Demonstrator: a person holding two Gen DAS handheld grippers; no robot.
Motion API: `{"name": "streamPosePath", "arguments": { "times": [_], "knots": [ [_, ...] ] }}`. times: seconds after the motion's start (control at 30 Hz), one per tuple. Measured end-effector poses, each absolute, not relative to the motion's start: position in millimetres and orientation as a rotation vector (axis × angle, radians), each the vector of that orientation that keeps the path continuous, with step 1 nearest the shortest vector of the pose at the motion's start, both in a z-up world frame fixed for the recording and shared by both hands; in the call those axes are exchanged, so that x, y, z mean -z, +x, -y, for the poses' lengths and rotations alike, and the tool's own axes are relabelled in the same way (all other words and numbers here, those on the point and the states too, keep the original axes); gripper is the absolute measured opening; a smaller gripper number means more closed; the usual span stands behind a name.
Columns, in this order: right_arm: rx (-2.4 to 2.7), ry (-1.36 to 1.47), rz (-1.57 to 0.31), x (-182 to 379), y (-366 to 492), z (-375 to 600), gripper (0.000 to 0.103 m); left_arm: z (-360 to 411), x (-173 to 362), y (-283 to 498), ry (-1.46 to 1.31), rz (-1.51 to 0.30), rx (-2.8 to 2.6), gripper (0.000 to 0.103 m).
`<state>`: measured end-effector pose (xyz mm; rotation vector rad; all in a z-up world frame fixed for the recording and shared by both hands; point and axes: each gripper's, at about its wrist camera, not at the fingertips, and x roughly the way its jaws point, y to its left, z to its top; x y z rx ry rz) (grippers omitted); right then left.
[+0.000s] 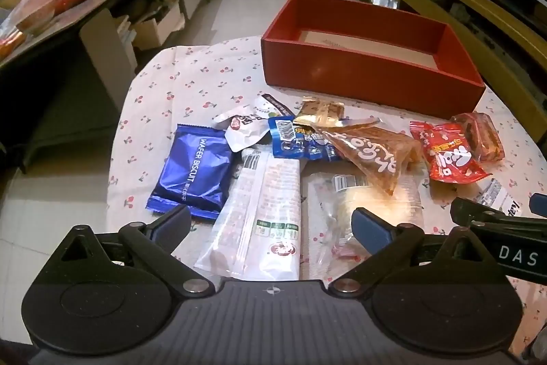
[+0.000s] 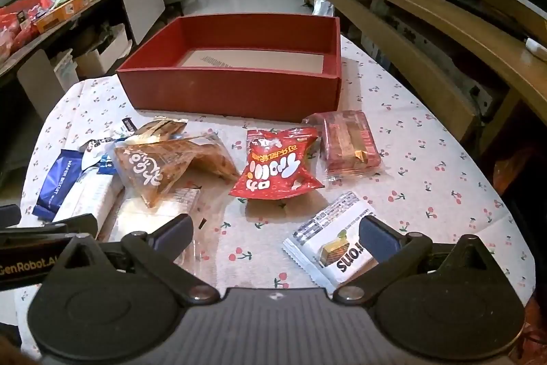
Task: Organize snacks
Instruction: 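Lower the left gripper onto the white-green wrapped bar and close it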
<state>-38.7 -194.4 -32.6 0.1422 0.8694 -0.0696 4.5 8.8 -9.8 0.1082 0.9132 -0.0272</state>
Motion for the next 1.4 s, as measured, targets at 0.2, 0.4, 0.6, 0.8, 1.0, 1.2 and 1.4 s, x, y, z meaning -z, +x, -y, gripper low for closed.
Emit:
{"name": "streamPosePath", "arguments": {
  "times": [0.2,0.4,0.6,0.8,1.0,1.2,1.4],
  "knots": [
    [0.067,0.141,-0.873,35.1,-34.9,192.3,0.103,-10.0,11.1,4.5,0.108,-0.917,0.024,0.100],
    [0.064,0.139,-0.881,35.8,-36.0,189.8,0.103,-11.8,12.8,5.1,0.104,-0.924,0.021,0.100],
    [0.059,0.136,-0.891,37.1,-32.5,188.2,0.103,-14.2,14.6,6.8,0.096,-0.932,0.022,0.099],
    [0.046,0.133,-0.904,39.9,-21.9,180.5,0.103,-21.4,18.9,13.8,0.064,-0.964,0.030,0.095],
    [0.030,0.143,-0.908,38.1,-18.8,181.9,0.103,-21.7,26.3,24.1,0.076,-0.986,0.034,0.098],
    [0.031,0.142,-0.940,39.7,-17.2,182.8,0.103,-20.4,35.6,41.2,0.081,-1.017,0.021,0.097],
    [0.026,0.163,-0.938,37.3,-15.3,186.4,0.103,-24.9,42.8,49.3,0.056,-1.060,0.017,0.085]
  ]
}}
